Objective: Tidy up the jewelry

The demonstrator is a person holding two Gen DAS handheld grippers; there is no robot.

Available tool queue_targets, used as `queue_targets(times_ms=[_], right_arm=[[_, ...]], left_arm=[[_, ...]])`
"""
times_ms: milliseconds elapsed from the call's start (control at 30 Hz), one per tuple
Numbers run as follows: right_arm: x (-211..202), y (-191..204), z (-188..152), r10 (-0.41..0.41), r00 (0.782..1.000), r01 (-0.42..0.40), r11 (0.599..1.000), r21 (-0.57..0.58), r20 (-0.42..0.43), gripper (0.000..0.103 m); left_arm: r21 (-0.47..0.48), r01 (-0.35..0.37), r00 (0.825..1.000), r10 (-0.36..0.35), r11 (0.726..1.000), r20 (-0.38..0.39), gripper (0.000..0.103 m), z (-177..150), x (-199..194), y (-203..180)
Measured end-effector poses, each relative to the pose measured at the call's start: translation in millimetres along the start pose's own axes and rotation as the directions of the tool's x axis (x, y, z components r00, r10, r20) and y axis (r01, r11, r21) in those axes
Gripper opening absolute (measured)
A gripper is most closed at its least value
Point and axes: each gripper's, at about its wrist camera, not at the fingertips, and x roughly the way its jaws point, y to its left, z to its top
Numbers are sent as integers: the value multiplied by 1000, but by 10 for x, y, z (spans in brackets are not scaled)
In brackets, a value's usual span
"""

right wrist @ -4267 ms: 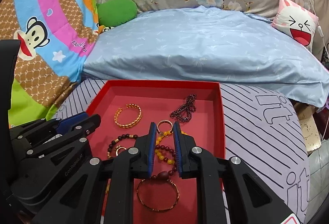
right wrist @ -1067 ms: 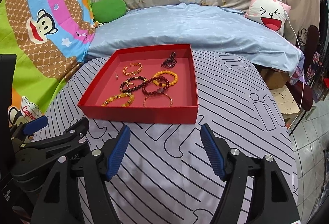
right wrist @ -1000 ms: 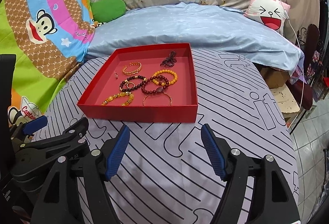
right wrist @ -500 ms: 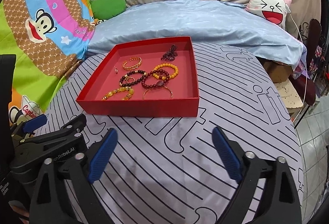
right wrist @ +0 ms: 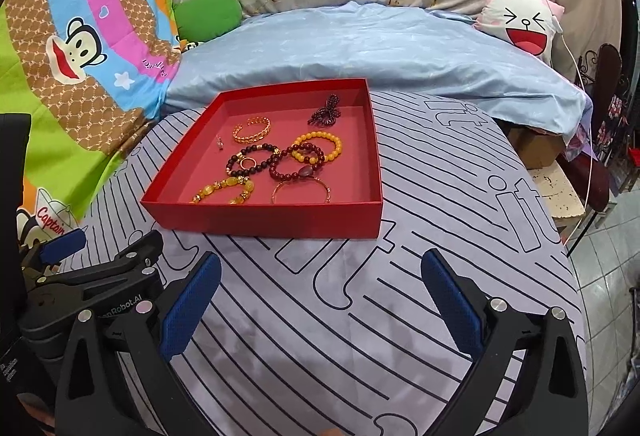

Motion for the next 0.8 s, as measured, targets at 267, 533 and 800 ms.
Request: queue_targets(times_ms=[267, 533, 800], right_arm=[[37, 18, 9, -8, 1000, 8, 1000, -6, 1, 97], [71, 27, 2, -12, 1000, 12, 1000, -10, -3, 97], [87, 33, -2, -14, 1000, 14, 1000, -10, -3, 97]], left_arm=[[2, -6, 1000, 6, 1000, -4, 96, 10, 43, 11], [-5, 7, 1000, -7, 1000, -16, 96, 6, 93, 22], [-10, 8, 1000, -8, 1000, -18, 96, 0, 121, 28]])
